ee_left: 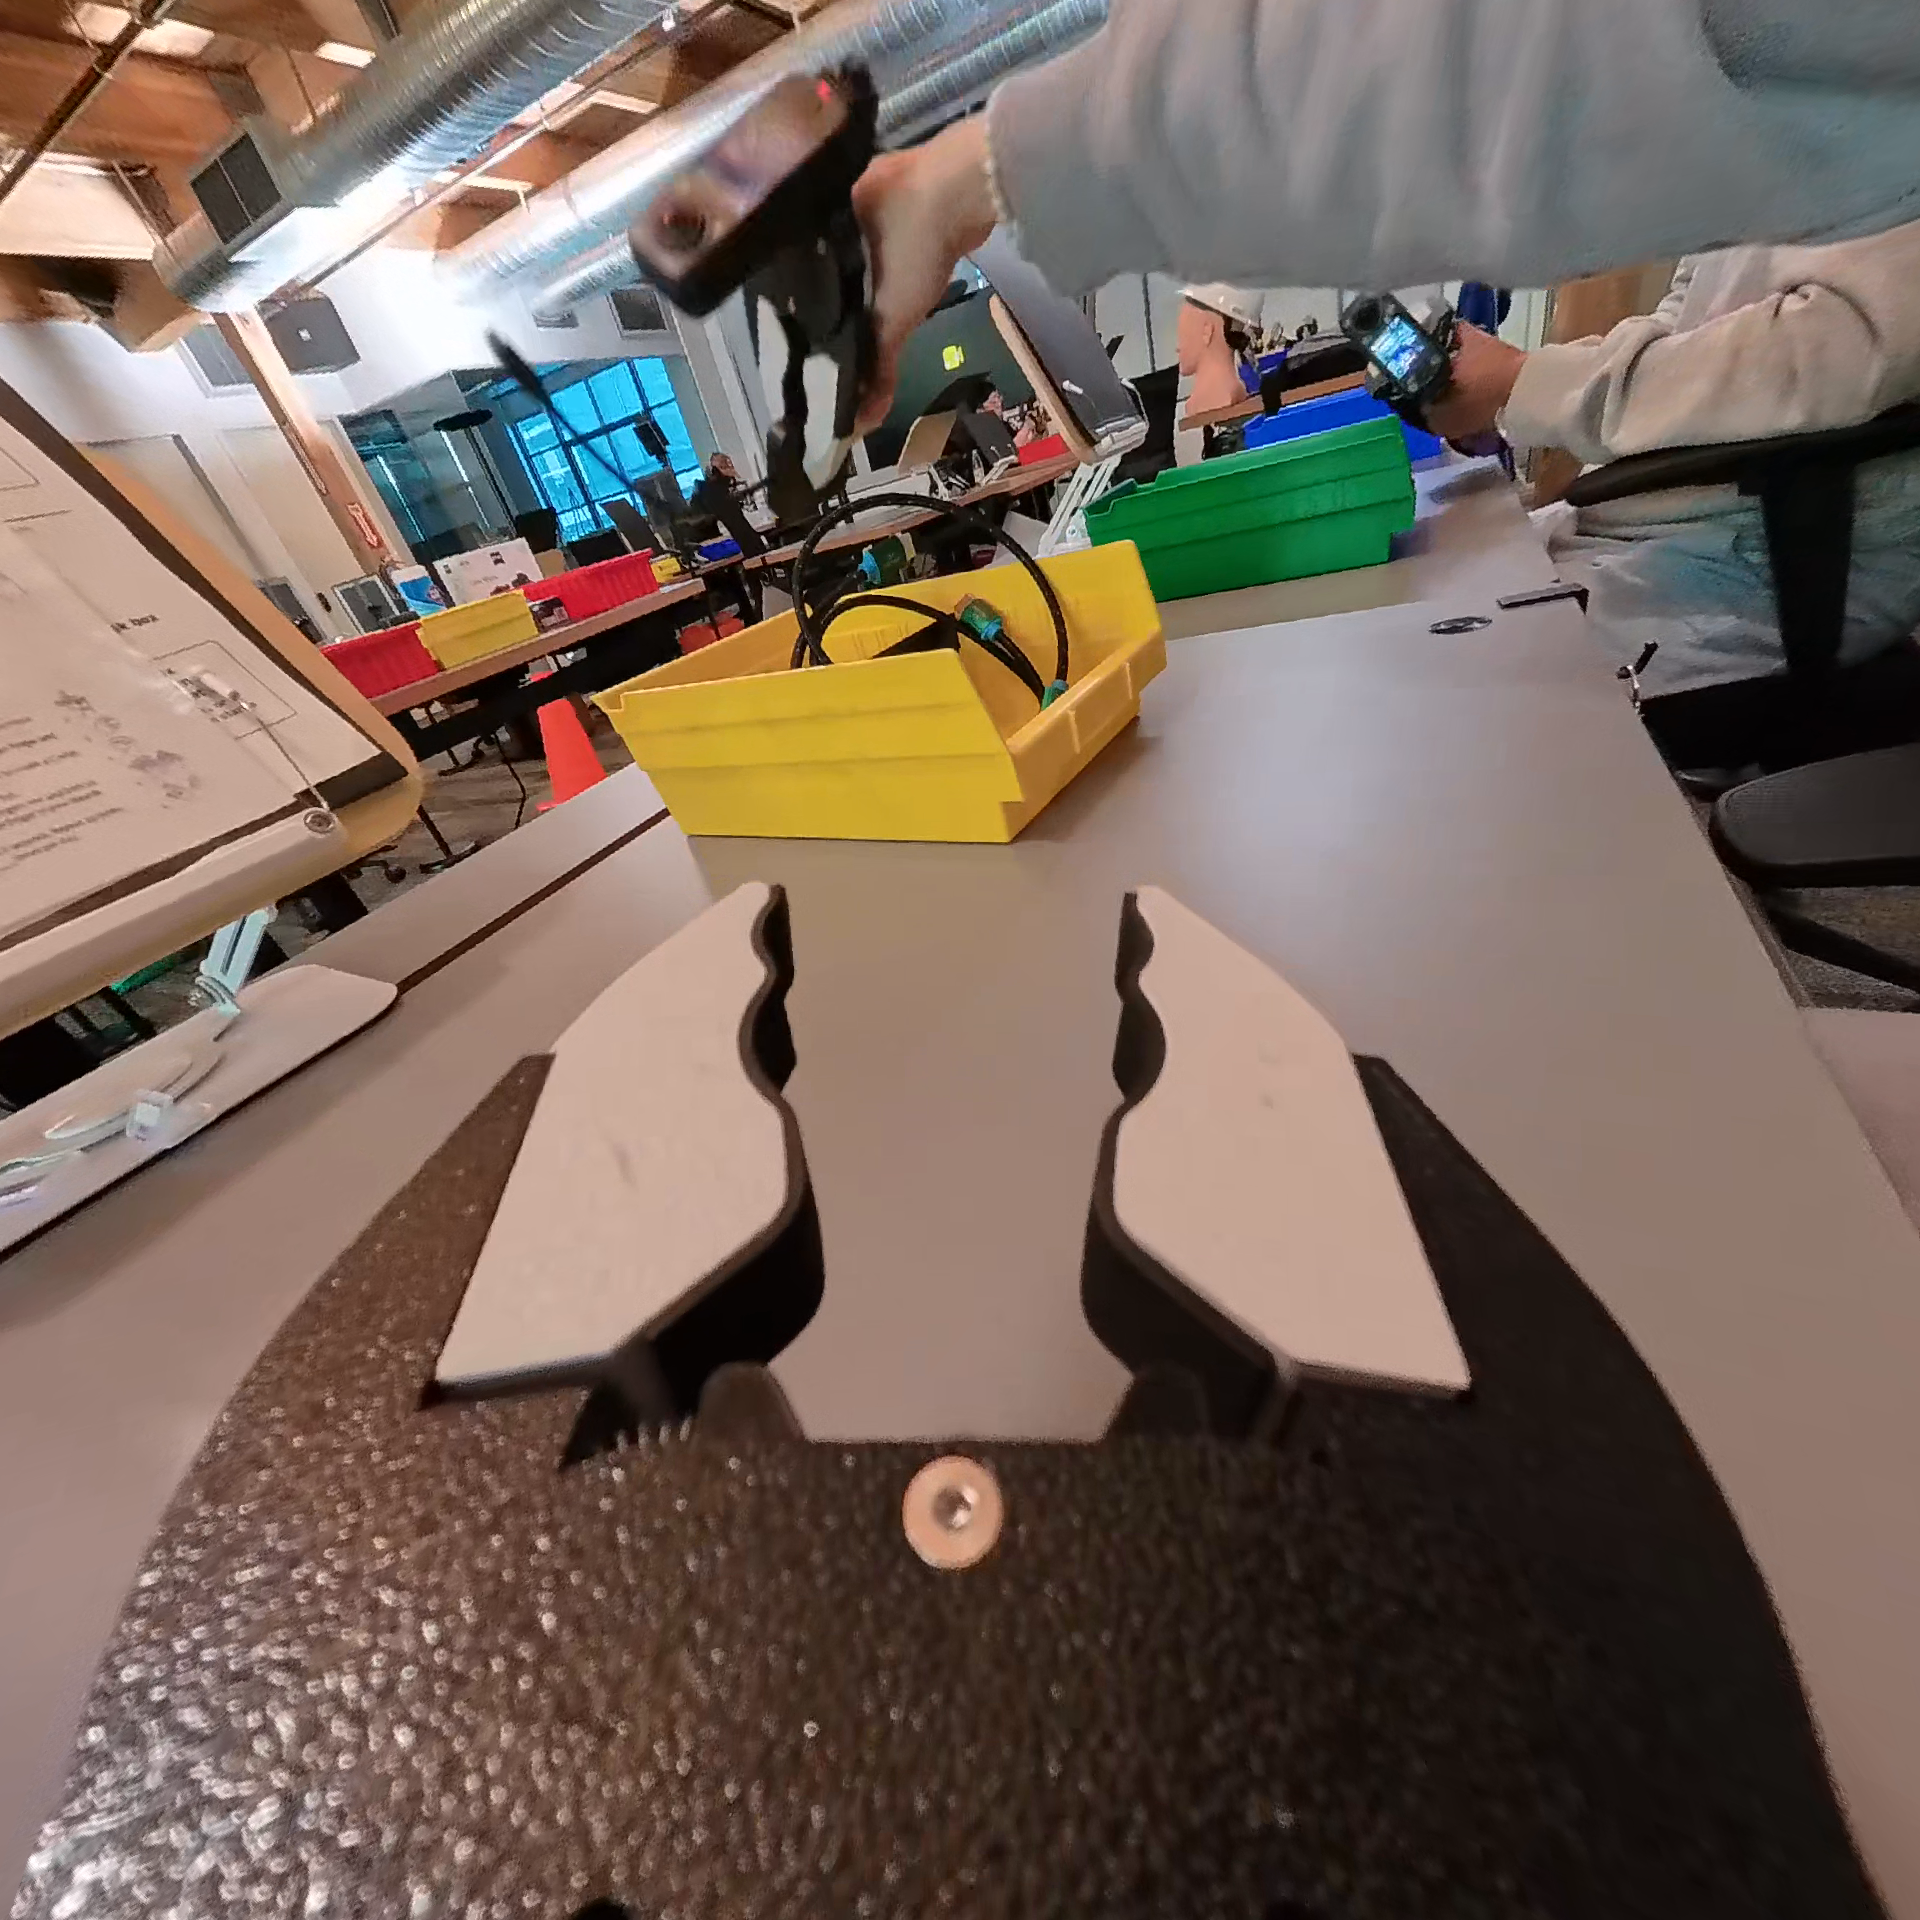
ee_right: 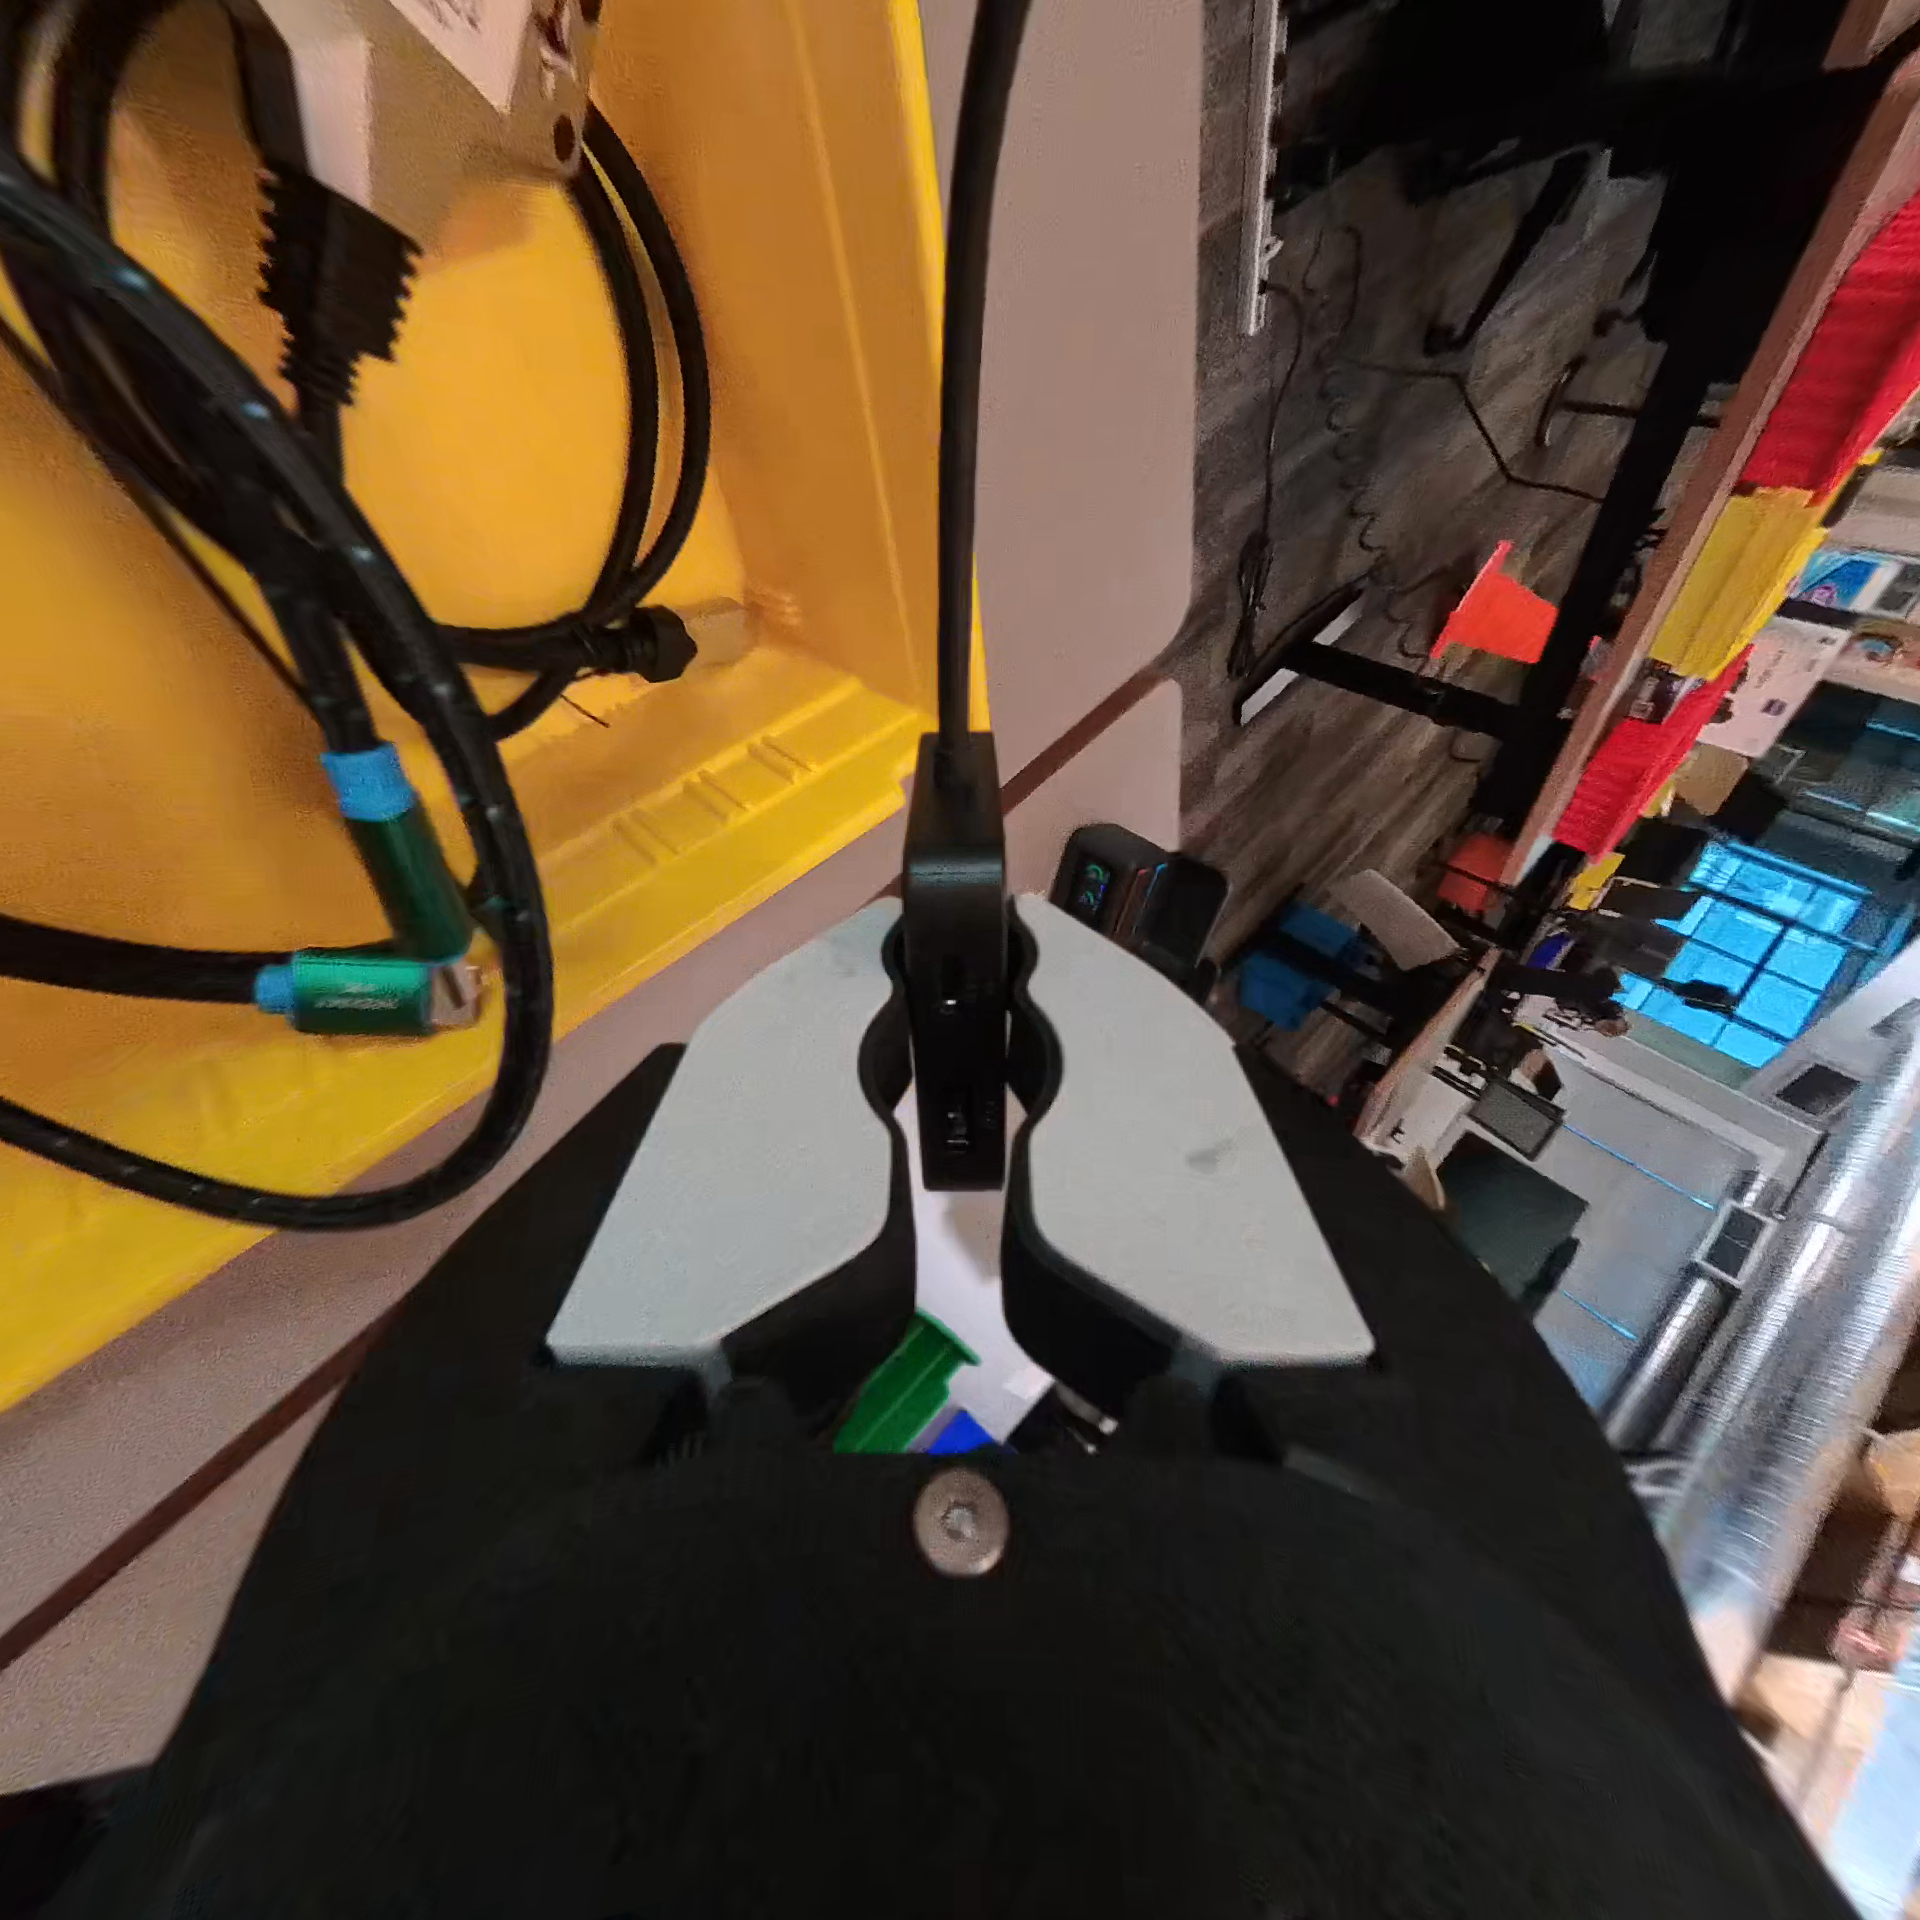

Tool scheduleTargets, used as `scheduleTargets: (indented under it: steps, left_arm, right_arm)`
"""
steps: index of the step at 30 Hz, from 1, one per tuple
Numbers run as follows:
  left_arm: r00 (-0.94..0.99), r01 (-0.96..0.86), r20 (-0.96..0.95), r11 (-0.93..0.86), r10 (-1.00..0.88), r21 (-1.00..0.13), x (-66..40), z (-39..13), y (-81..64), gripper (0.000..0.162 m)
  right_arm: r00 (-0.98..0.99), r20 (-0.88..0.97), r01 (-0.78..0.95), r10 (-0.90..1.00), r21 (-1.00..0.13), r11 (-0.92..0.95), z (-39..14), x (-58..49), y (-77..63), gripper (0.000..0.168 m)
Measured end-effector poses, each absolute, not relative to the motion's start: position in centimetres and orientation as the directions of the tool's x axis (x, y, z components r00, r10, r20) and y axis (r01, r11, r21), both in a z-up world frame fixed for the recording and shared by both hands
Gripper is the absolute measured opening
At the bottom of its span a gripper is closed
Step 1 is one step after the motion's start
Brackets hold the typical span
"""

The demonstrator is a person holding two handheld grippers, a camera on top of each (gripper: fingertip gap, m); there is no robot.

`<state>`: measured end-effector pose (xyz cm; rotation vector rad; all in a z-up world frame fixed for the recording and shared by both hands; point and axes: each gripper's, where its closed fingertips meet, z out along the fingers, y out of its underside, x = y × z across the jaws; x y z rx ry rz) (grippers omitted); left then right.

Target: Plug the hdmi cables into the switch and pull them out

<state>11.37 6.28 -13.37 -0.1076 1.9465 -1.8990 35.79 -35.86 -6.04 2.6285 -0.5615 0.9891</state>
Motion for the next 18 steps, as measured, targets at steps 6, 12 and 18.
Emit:
scheduleTargets:
  steps: [6, 12, 18]
  left_arm:
    - [-0.912, 0.223, -0.227, 0.051, -0.342, -0.973, 11.5, -13.2, 6.5, 0.056]
    - [-0.936, 0.131, -0.139, 0.045, -0.323, -0.990, 11.4, -13.3, 6.2, 0.057]
    - [-0.926, 0.057, -0.085, 0.086, -0.368, -0.995, 12.2, -13.8, 5.8, 0.056]
  right_arm:
    - [0.749, 0.585, -0.440, -0.312, 0.087, -0.894, -10.4, 37.5, -36.2, 0.014]
    - [0.747, 0.490, -0.501, -0.450, -0.030, -0.865, -13.2, 37.4, -35.5, 0.046]
    - [0.583, 0.557, -0.545, -0.591, -0.271, -0.793, -8.6, 37.1, -36.4, 0.056]
